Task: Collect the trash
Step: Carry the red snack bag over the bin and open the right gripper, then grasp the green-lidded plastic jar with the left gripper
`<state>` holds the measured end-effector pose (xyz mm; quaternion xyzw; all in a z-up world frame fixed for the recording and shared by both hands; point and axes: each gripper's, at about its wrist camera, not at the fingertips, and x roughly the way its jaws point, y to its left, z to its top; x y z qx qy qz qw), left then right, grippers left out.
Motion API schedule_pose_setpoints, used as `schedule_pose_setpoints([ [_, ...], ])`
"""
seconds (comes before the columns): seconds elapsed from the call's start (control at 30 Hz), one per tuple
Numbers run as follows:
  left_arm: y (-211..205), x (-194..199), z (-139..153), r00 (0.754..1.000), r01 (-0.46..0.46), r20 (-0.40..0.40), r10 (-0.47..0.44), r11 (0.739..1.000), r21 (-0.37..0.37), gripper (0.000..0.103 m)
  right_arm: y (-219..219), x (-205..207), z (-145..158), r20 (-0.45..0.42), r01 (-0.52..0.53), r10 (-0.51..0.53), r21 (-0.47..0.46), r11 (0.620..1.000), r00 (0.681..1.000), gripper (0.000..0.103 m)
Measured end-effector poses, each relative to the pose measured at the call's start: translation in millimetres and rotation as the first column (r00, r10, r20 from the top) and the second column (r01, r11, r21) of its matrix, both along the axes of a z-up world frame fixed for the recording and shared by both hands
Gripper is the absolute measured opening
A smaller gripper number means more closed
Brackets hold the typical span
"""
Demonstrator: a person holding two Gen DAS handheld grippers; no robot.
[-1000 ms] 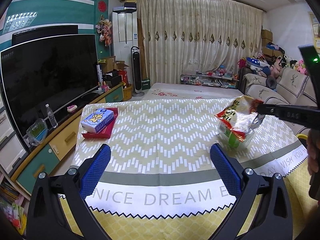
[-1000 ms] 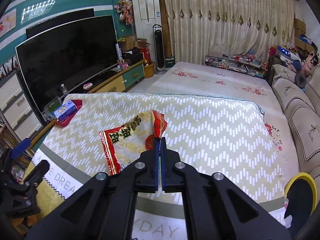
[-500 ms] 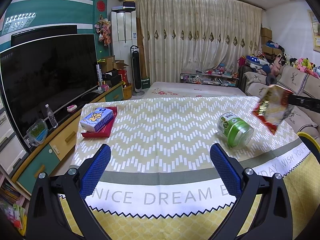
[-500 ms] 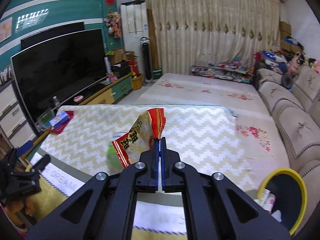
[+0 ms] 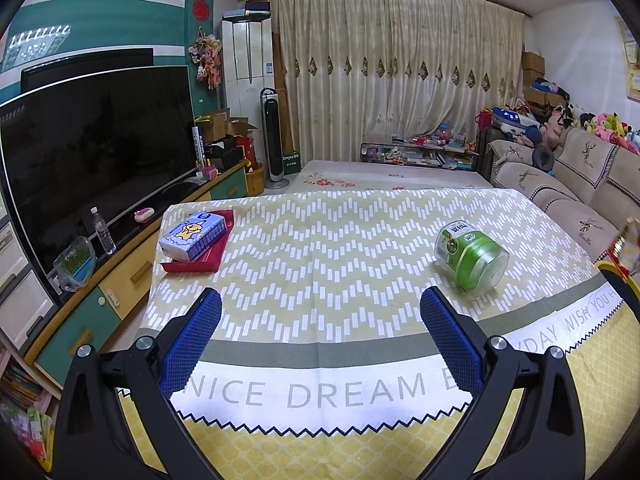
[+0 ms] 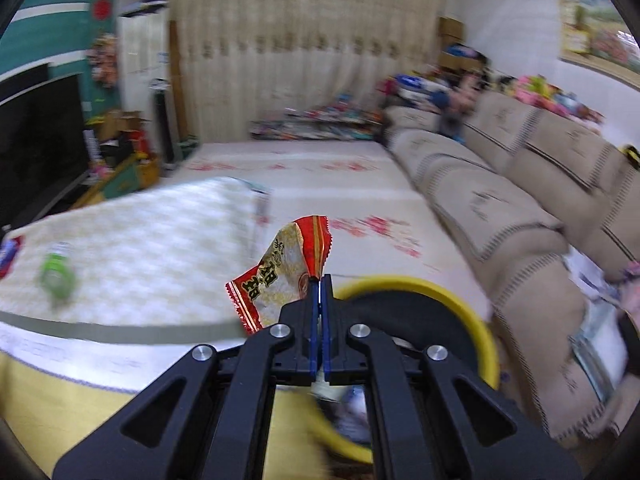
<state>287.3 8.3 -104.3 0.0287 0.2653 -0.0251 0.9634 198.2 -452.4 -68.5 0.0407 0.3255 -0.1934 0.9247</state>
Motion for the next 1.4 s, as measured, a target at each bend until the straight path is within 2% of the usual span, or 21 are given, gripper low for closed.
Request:
schedule_pose_setpoints([
  [0.17,0,1,0,1.0,0.0,-0.001,0.0,1.0,0.001,0.098,-39,0,-30,-0.073,0.102,-0.102,-0.001,0.995,0.992,0.005],
  [0.23,0,1,0,1.0,0.0,-0.001,0.0,1.0,0.001,0.098,-47,2,-40,-0.081,0.146,-0.148,-0.023,0.989,0.986,0.029],
  [0.27,0,1,-1,1.0,0.0,-0.001,0.0,1.0,0.0,0.098,-46,1,-42,-0.079,0.153,-0.155,-0.025,0.988,0.985,0.05],
  [0.3,0,1,0,1.0,0.0,-0.001,0.0,1.0,0.001,0.098,-48,0,-43,-0.07,0.162,-0.163,-0.018,0.987,0.984,0.052],
  [0.5,-2,3,-2,1.0,0.012,-0.005,-0.012,1.0,-0.005,0.098,-46,-11,-39,-0.033,0.154,-0.153,0.007,0.988,0.988,0.054],
  [0.67,-14,9,-5,0.996,0.043,-0.081,-0.046,0.998,-0.043,0.098,-44,-18,-31,0.001,0.121,-0.121,0.035,0.992,0.993,0.059],
  [0.77,-33,15,-3,0.984,0.062,-0.163,-0.077,0.994,-0.095,0.098,-41,-21,-28,0.02,0.096,-0.097,0.062,0.993,0.995,0.06],
  [1.0,-99,40,-8,0.963,0.072,-0.248,-0.102,0.989,-0.126,0.098,-37,-28,-22,0.055,0.052,-0.058,0.109,0.993,0.997,0.063],
  [1.2,-135,75,-20,0.954,0.011,-0.294,-0.058,0.987,-0.159,0.098,-42,-33,-21,0.078,0.026,-0.039,0.155,0.988,0.996,0.065],
  [1.4,-144,98,-32,0.948,-0.072,-0.319,0.015,0.984,-0.166,0.097,-46,-31,-26,0.081,0.012,-0.028,0.188,0.982,0.996,0.065],
])
